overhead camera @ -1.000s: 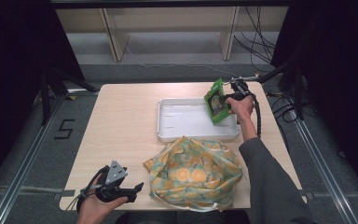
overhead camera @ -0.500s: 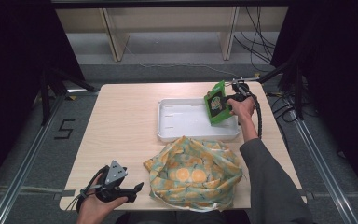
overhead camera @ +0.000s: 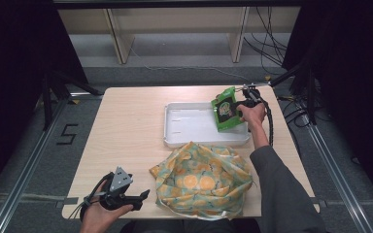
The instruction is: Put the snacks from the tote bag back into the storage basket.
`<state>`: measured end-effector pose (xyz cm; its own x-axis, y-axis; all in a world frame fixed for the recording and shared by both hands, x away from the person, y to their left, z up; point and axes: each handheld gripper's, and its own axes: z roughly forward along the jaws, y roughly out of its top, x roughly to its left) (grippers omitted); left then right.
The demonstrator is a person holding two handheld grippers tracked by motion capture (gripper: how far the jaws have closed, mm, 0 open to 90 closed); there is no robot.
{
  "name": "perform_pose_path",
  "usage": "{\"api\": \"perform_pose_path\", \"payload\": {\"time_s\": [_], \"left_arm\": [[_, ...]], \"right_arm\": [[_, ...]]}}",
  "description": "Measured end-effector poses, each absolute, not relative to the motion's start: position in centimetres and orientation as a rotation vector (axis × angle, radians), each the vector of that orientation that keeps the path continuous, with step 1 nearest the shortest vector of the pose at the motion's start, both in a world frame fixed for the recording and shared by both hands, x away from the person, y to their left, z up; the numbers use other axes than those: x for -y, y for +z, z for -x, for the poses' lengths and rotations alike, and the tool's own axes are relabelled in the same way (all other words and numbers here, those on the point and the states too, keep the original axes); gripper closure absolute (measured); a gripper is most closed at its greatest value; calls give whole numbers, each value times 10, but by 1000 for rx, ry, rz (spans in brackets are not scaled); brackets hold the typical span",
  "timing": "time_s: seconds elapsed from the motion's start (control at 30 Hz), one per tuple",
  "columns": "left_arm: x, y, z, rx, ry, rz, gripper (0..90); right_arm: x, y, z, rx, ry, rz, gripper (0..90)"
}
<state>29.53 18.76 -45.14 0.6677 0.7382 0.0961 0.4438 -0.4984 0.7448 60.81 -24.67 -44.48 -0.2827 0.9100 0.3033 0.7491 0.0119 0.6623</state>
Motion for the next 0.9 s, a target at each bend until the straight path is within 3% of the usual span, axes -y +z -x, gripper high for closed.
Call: {"api": "perform_pose_path", "payload": {"time_s": [0.9], "left_arm": [[-188, -451, -295, -922, 532, -2172, 210]], "right_arm": [[248, -444, -606, -2045, 1117, -1777, 682]]}}
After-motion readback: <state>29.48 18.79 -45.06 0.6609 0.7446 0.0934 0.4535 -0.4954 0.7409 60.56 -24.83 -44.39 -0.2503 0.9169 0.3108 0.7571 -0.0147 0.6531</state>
